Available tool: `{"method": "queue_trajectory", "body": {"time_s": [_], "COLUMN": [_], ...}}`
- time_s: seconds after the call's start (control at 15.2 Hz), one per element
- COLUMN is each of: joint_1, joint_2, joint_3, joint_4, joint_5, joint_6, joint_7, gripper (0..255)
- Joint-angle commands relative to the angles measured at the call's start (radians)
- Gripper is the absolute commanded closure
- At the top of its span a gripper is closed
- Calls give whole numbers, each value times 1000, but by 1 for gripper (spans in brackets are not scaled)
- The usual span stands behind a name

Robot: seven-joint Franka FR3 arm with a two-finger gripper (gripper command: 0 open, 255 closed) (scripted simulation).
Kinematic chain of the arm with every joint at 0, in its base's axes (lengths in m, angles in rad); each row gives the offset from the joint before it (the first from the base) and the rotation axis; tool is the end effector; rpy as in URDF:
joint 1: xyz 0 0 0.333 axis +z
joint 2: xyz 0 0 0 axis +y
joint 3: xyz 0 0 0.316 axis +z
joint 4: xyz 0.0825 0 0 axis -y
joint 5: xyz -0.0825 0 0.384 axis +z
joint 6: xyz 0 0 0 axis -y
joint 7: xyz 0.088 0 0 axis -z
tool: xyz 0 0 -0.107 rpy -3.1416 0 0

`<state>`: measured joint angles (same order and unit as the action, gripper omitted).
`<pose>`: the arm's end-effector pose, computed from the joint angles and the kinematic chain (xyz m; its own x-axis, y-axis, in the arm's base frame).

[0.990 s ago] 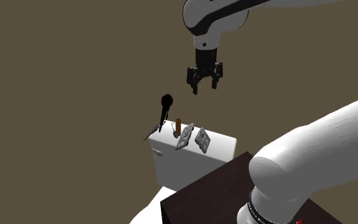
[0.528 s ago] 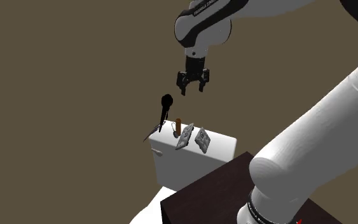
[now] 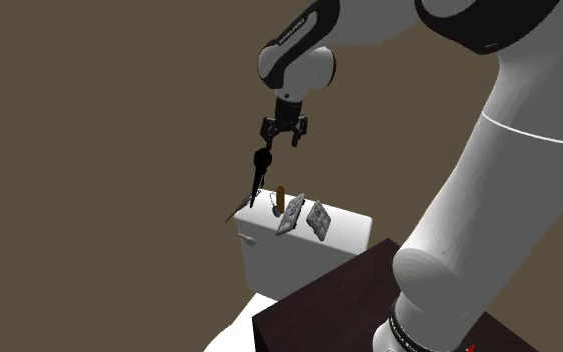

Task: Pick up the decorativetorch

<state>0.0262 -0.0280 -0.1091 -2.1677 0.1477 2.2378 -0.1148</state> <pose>0.5383 -0.0406 0.4162 0.9926 -0.0598 0.1058 -0.0475 -0.9922 -0.1156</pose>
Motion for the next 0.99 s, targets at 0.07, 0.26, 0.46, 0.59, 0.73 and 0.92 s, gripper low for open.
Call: {"method": "queue_trajectory", "body": {"time_s": [0.07,0.26,0.46,0.59,0.73,0.92], "joint_1": [0,-6,-18,-25,-27,-29], "joint_2": [94,199,304,352,365,385], "joint_3": [-1,5,19,27,30,35], "joint_4": [69,163,270,323,314,302], "joint_5": [60,121,177,200,207,219], "joint_6": [52,87,109,116,137,169], "joint_7": [-40,-79,-112,-125,-134,-148], "gripper": [0,0,0,0,0,0]}}
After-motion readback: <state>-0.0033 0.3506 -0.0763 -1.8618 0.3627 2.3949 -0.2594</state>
